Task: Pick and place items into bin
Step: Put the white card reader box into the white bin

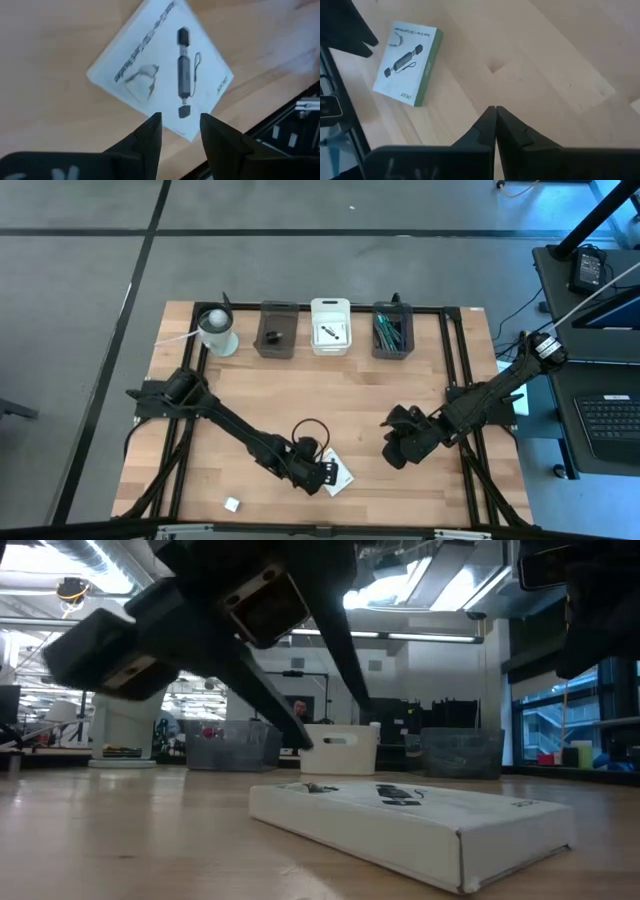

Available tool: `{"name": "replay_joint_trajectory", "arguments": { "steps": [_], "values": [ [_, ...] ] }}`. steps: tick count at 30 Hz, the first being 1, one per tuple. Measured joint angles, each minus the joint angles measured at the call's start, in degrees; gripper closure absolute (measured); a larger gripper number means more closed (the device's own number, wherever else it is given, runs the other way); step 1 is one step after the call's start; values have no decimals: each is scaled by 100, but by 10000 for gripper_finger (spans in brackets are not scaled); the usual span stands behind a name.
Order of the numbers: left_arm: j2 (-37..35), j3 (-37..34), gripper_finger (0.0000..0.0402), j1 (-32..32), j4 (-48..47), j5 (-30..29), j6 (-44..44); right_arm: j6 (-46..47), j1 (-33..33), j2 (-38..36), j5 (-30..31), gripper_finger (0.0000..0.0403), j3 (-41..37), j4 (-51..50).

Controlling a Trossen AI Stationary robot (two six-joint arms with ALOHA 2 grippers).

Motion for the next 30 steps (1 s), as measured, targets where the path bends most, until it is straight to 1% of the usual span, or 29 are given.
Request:
{"name": "replay_joint_trajectory", "arguments": {
  "steps": [6,10,12,14,18,22,26,30],
  "values": [
    [-12,-2,284,-124,-54,-328,-585,-354,-2,105,2,387,0,159],
    [-16,-2,290,-180,-90,-243,-735,-623,-2,572,-66,387,0,752],
    [-6,0,293,-202,-87,-239,-844,-827,-33,922,-357,387,2,1330],
    [5,0,295,-201,-120,-204,-855,-1045,-100,1273,-780,386,2,1834],
    [6,0,300,-182,-157,-70,-860,-1024,-309,1739,-1317,384,2,2725],
    [7,0,304,-188,-414,13,-1106,-1059,-580,1936,-1727,362,2,3345],
    [7,0,307,-188,-543,30,-1159,-1063,-790,2007,-1810,328,2,3595],
    [7,0,306,-159,-641,-9,-1152,-1063,-908,2017,-1810,299,2,3640]
  ]
}}
